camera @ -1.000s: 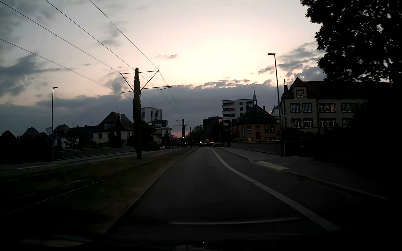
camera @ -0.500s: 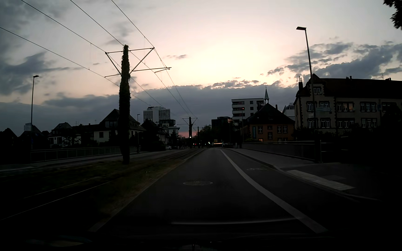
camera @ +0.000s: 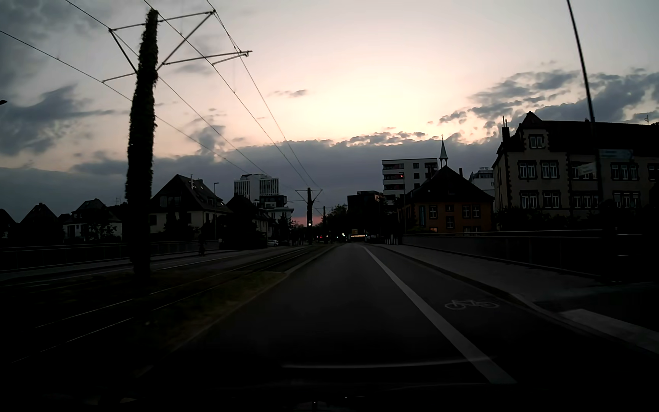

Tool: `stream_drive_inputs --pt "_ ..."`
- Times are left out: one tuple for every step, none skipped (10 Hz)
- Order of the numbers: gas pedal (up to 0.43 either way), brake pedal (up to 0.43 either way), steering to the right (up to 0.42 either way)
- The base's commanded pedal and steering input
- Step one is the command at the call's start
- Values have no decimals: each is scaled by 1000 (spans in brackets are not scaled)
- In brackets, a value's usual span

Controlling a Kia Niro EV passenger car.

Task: Follow the waypoints while adhering to traffic rules and regulations

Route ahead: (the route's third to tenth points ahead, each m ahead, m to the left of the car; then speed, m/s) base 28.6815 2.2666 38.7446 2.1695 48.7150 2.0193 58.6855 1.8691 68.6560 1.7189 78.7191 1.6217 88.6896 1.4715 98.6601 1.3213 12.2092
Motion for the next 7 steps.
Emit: stream_drive_inputs --pt "87 0 1" --pt "87 0 1" --pt "87 0 3" --pt "87 0 4" --pt "87 0 4" --pt "87 0 4" --pt "87 0 4"
